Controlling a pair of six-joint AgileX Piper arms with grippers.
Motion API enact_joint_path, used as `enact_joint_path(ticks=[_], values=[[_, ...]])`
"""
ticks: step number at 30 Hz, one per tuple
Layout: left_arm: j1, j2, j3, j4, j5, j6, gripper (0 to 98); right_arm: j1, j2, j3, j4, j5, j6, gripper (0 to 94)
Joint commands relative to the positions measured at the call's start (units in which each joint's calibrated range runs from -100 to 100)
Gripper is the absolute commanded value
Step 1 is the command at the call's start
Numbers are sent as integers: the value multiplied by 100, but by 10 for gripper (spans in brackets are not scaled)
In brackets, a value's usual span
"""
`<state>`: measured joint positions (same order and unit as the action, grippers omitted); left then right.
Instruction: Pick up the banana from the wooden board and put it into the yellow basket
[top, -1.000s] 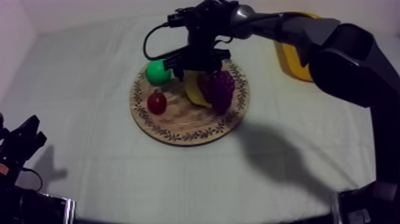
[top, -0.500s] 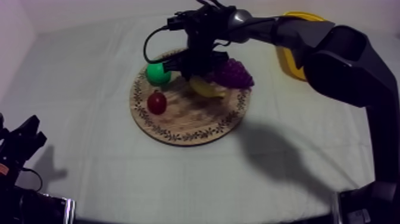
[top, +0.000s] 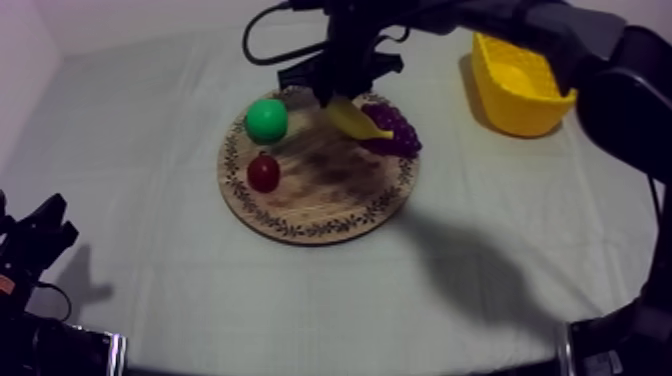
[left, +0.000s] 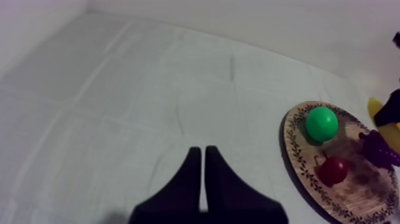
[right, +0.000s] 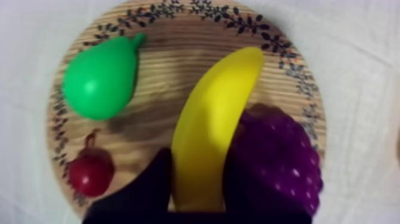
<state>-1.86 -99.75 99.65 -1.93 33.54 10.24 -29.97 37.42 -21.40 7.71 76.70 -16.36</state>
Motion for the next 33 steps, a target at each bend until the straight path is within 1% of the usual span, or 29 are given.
enact_joint_path(ticks=[1, 7, 12, 17, 24, 28, 33], values=[[2, 0, 1, 0, 1, 0, 0, -12, -571, 83, 88, 54, 4, 120], [2, 0, 1, 0, 1, -1, 0, 11, -1544, 339, 393, 320, -9, 120], [2, 0, 1, 0, 1, -1, 0, 170, -2332, 698, 768, 385, 1, 118], [2, 0, 1, 0, 1, -1, 0, 491, -3002, 1007, 1108, 355, 86, 117], [2, 0, 1, 0, 1, -1, 0, 1089, -3445, 1216, 1468, 219, 206, 114], [2, 0, 1, 0, 1, -1, 0, 1436, -3512, 1285, 1607, 76, 267, 112], [2, 0, 1, 0, 1, -1, 0, 1845, -3394, 1316, 1600, -163, 403, 112]])
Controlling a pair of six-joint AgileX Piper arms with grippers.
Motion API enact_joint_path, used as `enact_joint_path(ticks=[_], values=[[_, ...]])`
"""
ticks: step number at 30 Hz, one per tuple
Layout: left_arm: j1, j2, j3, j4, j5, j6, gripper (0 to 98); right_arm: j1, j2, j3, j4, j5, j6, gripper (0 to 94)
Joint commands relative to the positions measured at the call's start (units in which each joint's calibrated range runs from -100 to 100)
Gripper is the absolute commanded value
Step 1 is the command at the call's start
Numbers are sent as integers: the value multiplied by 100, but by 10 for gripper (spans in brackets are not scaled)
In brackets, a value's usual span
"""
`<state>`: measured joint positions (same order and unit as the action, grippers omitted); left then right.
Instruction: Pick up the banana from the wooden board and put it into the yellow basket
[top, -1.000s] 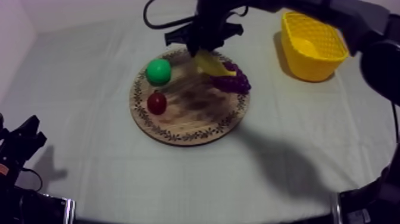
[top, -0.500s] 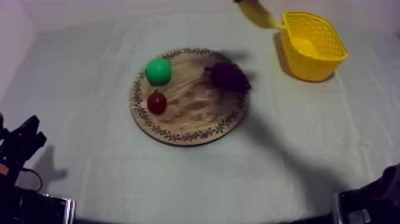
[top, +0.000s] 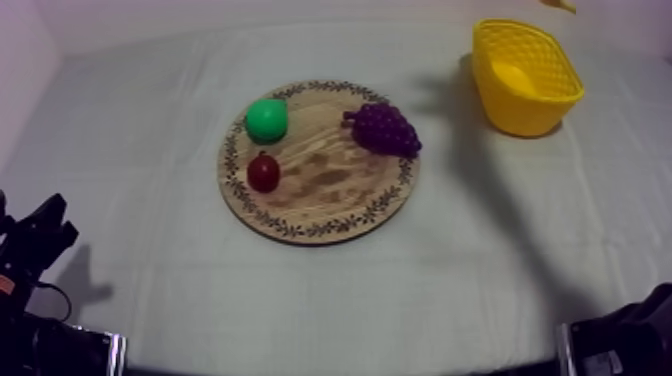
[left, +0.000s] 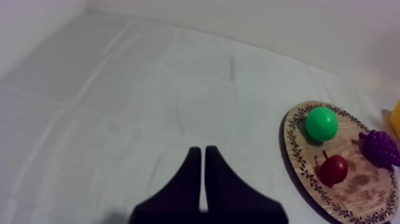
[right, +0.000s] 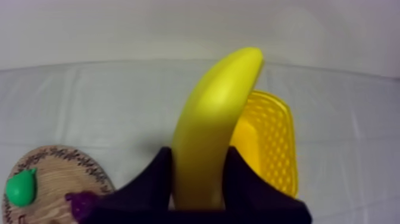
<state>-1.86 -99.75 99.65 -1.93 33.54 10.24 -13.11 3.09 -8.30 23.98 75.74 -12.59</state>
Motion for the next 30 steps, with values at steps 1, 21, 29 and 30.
enact_joint_path(ticks=[1, 21, 29, 30], values=[[2, 0, 1, 0, 1, -1, 0, 227, 92, 11, -36, -115, 41, 112], [2, 0, 1, 0, 1, -1, 0, 917, 2273, -119, -171, -1040, 123, 113], [2, 0, 1, 0, 1, -1, 0, 960, 2961, -203, -269, -1275, 162, 112], [2, 0, 1, 0, 1, -1, 0, 962, 3012, -195, -277, -1292, 159, 113]])
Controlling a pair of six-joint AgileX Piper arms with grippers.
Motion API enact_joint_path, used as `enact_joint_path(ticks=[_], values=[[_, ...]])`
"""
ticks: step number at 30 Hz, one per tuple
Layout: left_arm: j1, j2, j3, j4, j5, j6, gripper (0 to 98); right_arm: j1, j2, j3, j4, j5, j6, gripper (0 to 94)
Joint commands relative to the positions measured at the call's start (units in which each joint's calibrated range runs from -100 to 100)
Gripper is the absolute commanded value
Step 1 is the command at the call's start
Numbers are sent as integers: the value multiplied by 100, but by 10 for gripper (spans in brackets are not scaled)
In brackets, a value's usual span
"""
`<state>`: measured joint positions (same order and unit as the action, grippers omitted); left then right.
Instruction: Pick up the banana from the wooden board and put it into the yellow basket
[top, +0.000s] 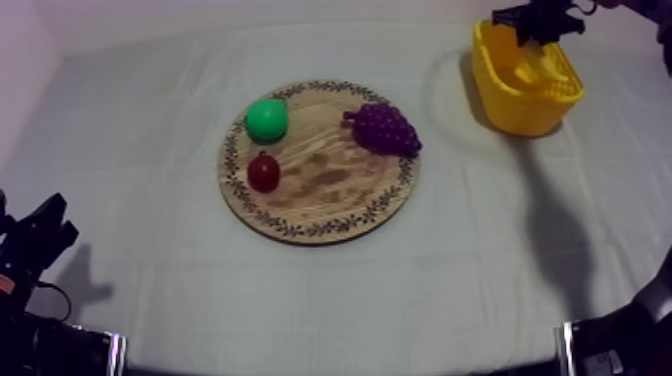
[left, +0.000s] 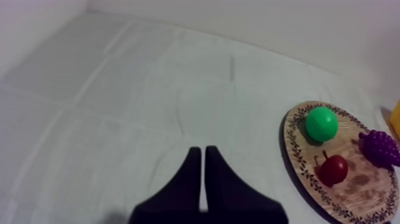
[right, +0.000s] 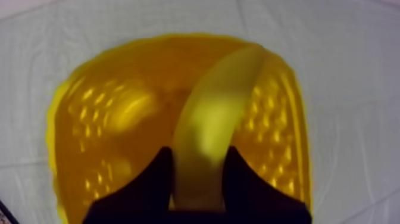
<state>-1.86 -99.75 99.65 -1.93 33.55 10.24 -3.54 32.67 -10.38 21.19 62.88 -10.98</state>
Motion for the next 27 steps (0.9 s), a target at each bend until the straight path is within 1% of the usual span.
enact_joint_path(ticks=[1, 4, 5, 6, 9, 10, 12, 13, 15, 17, 20, 22, 24, 27], values=[[2, 0, 1, 0, 0, -1, 0, 6, 100, 18, -7, -18, -3, 113], [2, 0, 1, 0, 0, -1, 0, 9, 215, 34, -51, -43, 4, 116], [2, 0, 1, 0, 0, -1, 0, 9, 248, 37, -70, -51, 17, 141], [2, 0, 1, 0, 0, -1, 0, 11, 273, 42, -98, -66, 47, 190], [2, 0, 1, 0, 0, -1, 0, 20, 289, 150, -155, -163, 165, 408], [2, 0, 1, 0, 0, -1, 0, 22, 267, 215, -150, -210, 188, 462], [2, 0, 1, 0, 0, -1, 0, 26, 166, 369, -123, -316, 183, 523], [2, 0, 1, 0, 0, -1, 0, 32, 84, 448, -120, -366, 177, 528], [2, 0, 1, 0, 0, -1, 0, 54, -155, 614, -138, -459, 173, 497], [2, 0, 1, 0, 0, -1, 0, 79, -482, 795, -156, -540, 164, 429], [2, 0, 1, 0, 0, -1, 0, 124, -1120, 1080, -219, -658, 177, 259], [2, 0, 1, 0, 0, -1, 0, 158, -1642, 1330, -281, -783, 222, 176], [2, 0, 1, 0, 0, -1, 0, 190, -2229, 1674, -308, -996, 246, 127], [2, 0, 1, 0, 0, -1, 0, 237, -3210, 2402, -296, -1523, 211, 83]])
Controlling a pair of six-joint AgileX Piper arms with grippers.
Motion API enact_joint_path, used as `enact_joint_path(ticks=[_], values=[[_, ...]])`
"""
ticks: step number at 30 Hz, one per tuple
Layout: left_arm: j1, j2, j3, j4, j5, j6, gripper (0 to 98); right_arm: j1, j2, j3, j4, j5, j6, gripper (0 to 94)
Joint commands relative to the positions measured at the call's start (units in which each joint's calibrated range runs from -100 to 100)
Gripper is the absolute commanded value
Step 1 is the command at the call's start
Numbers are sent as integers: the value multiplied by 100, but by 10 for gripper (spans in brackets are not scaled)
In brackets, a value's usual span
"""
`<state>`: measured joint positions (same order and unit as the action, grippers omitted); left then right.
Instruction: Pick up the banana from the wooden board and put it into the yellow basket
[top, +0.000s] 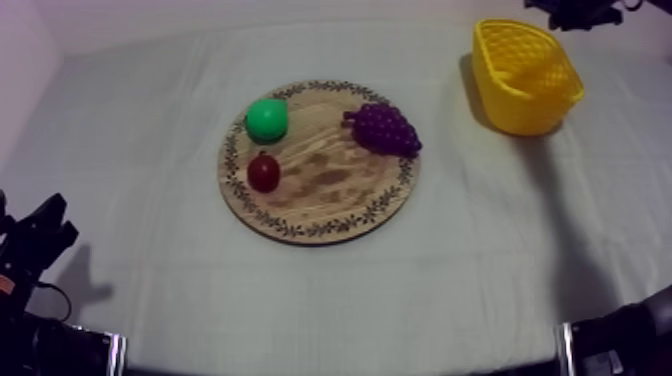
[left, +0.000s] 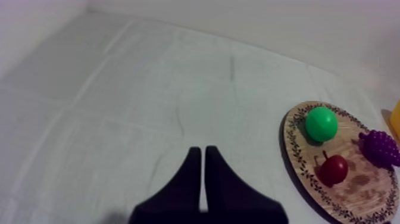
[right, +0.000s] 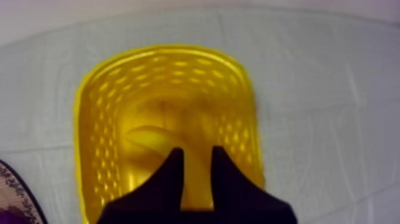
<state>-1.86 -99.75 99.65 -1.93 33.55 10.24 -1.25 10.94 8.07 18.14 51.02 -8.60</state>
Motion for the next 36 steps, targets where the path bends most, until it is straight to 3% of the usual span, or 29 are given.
enact_joint_path(ticks=[1, 10, 15, 20, 26, 31, 36], values=[[2, 0, 1, 0, 0, -1, 0, 27, -1383, 854, 17, -558, -54, 70], [2, 0, 1, 0, 0, -1, 0, 83, -4309, 3769, 4, -2243, -204, 9], [2, 0, 1, 0, 0, -1, 0, 150, -5649, 5052, -445, -2754, 184, 7], [2, 0, 1, 0, 0, 1, 0, 166, -6987, 6505, -1171, -3271, 962, 6], [2, 0, 1, 0, 0, 3, 0, 181, -8306, 7942, -2114, -3351, 1974, 5], [2, 0, 1, 0, 0, 0, 0, 268, -9180, 8811, -2060, -3267, 2027, 5], [2, 0, 1, 0, 0, 1, 0, 398, -9953, 9092, -2344, -2595, 2239, 3]])
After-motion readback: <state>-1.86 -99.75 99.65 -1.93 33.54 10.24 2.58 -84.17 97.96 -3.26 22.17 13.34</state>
